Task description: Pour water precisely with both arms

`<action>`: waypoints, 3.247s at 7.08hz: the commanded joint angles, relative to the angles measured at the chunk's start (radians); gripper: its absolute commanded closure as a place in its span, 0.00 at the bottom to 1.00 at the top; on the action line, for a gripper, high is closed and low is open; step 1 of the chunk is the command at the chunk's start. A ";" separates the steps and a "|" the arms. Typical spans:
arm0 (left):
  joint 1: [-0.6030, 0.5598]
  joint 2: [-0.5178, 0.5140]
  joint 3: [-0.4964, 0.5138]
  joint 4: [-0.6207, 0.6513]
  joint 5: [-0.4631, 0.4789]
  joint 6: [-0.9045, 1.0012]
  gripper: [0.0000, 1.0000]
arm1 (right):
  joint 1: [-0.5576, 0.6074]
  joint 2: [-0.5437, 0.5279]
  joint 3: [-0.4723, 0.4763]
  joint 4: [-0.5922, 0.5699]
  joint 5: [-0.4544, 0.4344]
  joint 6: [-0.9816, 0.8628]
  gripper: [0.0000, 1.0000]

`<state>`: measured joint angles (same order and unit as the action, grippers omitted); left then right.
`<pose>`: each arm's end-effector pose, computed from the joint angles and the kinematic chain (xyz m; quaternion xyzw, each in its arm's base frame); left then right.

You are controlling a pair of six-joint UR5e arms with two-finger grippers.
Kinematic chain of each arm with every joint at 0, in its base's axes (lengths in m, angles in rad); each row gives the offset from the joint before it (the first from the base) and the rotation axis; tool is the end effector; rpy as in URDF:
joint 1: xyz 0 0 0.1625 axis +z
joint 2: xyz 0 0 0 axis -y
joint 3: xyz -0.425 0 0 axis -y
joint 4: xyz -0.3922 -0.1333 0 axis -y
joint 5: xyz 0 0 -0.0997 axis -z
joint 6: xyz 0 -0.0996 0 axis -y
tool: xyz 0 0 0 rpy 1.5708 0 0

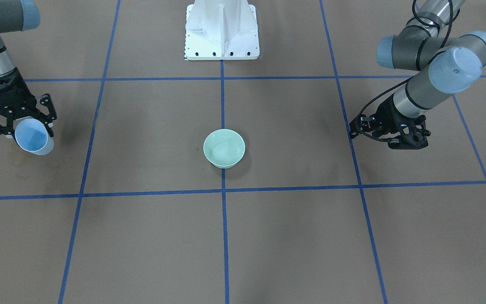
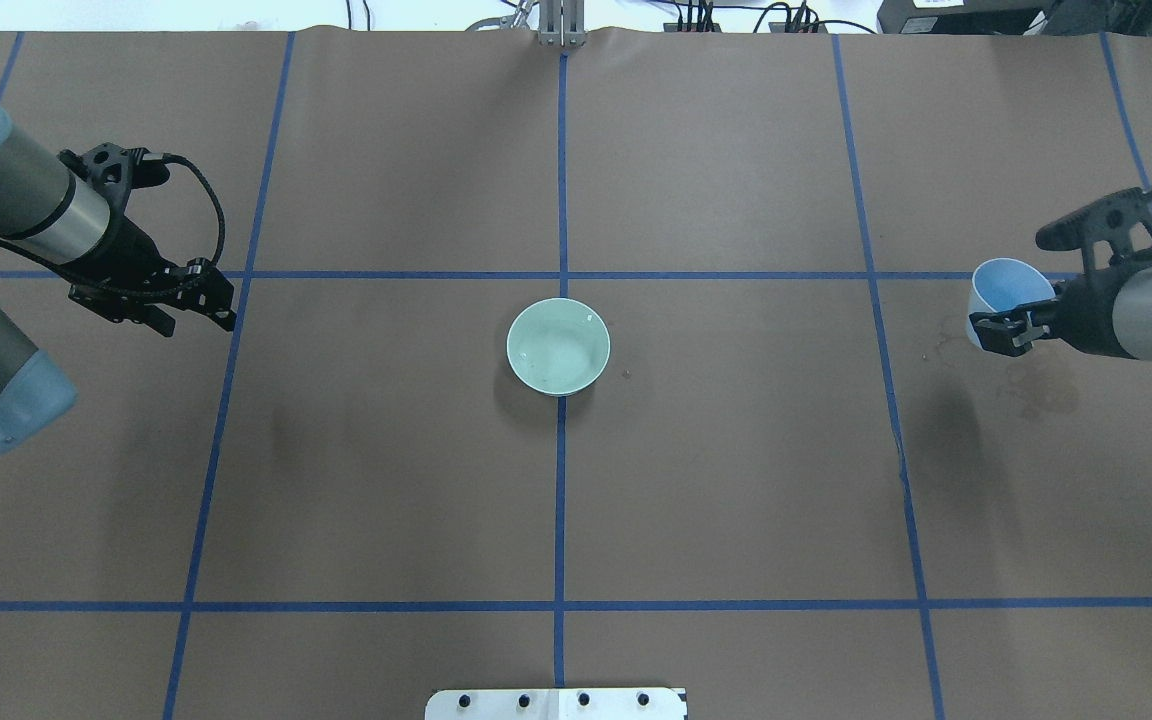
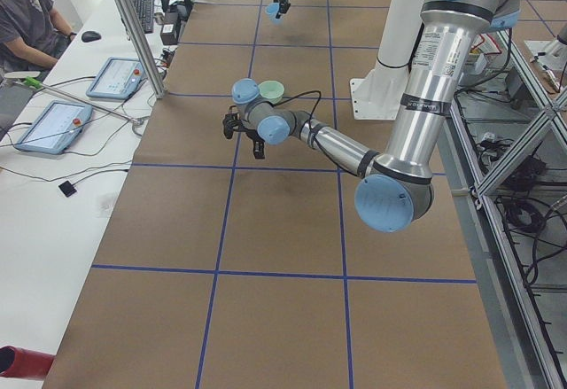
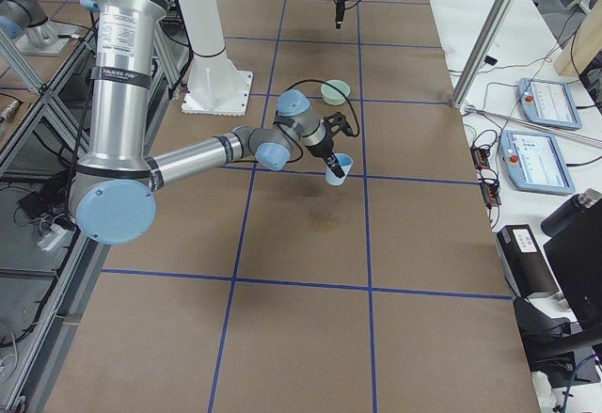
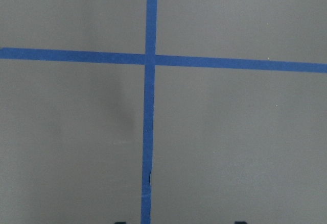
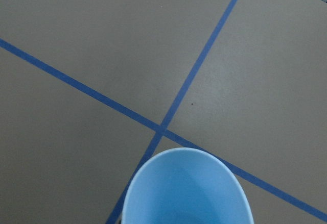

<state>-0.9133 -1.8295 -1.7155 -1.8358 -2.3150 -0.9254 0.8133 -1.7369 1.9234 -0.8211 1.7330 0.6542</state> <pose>0.3104 -0.5097 0.4151 -0.0296 0.4588 0.0007 0.8881 -0.2264 -0.4100 0.4869 0.2954 -0.3467 -0.0824 0.8864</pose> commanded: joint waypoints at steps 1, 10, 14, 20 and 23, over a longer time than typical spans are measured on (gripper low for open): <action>-0.001 0.003 -0.012 0.001 0.003 -0.001 0.23 | 0.006 -0.091 -0.154 0.304 -0.059 0.178 1.00; -0.001 0.006 -0.019 0.004 0.003 -0.001 0.23 | -0.008 -0.107 -0.241 0.381 -0.102 0.375 0.83; -0.002 0.007 -0.033 0.007 0.002 -0.001 0.23 | -0.017 -0.108 -0.253 0.381 -0.102 0.377 0.00; -0.001 0.006 -0.042 0.012 0.002 -0.003 0.23 | 0.134 -0.108 -0.221 0.366 0.109 0.317 0.00; 0.057 -0.074 -0.030 0.013 0.012 -0.187 0.23 | 0.309 -0.066 -0.209 0.245 0.294 0.222 0.00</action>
<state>-0.8909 -1.8542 -1.7546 -1.8226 -2.3082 -1.0280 1.0364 -1.8339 1.7053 -0.5008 1.9280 0.9167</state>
